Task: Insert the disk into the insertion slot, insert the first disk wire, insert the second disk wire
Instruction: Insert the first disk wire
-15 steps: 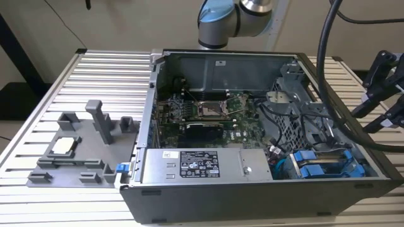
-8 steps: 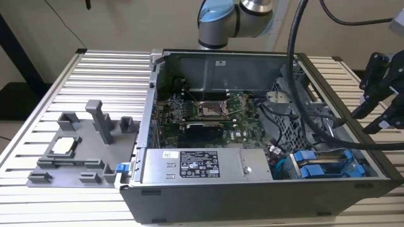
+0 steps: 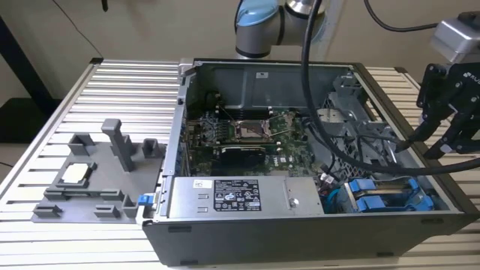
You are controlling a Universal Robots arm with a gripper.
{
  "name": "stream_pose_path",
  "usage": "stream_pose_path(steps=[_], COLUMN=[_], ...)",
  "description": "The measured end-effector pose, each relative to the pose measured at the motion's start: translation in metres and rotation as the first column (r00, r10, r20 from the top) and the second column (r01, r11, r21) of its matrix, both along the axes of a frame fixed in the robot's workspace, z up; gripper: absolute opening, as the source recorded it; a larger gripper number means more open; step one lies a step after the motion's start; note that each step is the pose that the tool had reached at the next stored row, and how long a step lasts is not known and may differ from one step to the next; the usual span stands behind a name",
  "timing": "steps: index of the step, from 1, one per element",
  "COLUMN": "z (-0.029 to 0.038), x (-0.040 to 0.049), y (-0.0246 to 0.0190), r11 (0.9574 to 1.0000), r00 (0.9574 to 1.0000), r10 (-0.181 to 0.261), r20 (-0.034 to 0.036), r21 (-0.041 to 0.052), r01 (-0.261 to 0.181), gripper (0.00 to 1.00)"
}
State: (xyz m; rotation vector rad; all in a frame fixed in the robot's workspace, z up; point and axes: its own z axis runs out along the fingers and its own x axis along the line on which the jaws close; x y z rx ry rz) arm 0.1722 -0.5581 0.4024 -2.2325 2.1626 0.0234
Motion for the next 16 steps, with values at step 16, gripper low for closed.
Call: stream_pose_path(steps=[16], z=[-0.0030], x=[-0.0297], y=[0.0052], r11=[0.9991], r00=[0.9963], r10=[0.041], r20=[0.0758], r21=[0.0009], r01=[-0.041], gripper=[0.40])
